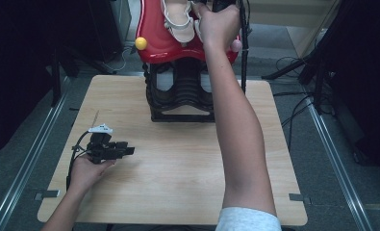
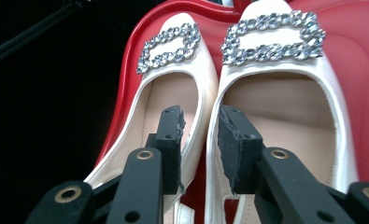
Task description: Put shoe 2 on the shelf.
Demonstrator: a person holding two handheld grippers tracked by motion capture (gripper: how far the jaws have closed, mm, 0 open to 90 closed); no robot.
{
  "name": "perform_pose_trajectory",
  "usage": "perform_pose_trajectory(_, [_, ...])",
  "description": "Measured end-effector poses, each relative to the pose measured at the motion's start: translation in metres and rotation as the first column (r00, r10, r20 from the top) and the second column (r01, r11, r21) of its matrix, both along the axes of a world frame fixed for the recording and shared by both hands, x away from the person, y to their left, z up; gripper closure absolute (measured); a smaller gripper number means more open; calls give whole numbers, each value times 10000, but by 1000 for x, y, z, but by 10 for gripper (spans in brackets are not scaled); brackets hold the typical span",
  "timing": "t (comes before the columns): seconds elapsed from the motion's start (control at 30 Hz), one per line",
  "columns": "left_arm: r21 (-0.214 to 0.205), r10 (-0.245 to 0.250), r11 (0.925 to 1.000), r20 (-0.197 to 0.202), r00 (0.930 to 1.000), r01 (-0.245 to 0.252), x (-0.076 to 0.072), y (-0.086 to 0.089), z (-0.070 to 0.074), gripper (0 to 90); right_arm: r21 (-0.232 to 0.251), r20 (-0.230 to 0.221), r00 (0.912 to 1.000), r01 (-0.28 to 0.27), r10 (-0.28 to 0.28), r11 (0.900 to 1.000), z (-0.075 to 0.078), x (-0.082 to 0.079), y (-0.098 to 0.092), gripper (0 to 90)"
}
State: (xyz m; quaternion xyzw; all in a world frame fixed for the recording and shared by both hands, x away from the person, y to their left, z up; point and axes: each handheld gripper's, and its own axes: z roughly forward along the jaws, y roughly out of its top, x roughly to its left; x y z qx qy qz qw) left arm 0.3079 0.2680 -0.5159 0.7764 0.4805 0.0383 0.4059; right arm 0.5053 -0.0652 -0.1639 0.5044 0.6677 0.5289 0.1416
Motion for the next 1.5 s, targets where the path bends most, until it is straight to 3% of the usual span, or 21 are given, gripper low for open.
perform_pose_trajectory(0.3, [-1, -132, 9999, -3, 9999, 132, 0, 0, 0, 509, 165, -20, 9998, -177, 178, 9997, 7, -6, -16, 644])
perform_pose_trajectory(0.47, [24, -193, 9998, 41, 9998, 193, 0, -1, 0, 511, 29, 218, 9995, -228, 228, 9997, 7, -8, -25, 611])
perform_pose_trajectory(0.67, [32, -178, 9998, 89, 9998, 178, 1, -2, -1, 510, 154, 29, 9998, -190, 190, 9997, 6, -10, -38, 575])
perform_pose_trajectory(0.87, [153, -235, 9996, 117, 9997, 233, 3, -4, 0, 514, 56, 218, 9997, -124, 122, 9999, 1, -12, -52, 552])
perform_pose_trajectory(1.5, [220, -476, 9986, 125, 9988, 473, 12, -13, 0, 499, 166, 99, 9990, 428, -429, 9989, -24, -21, -112, 476])
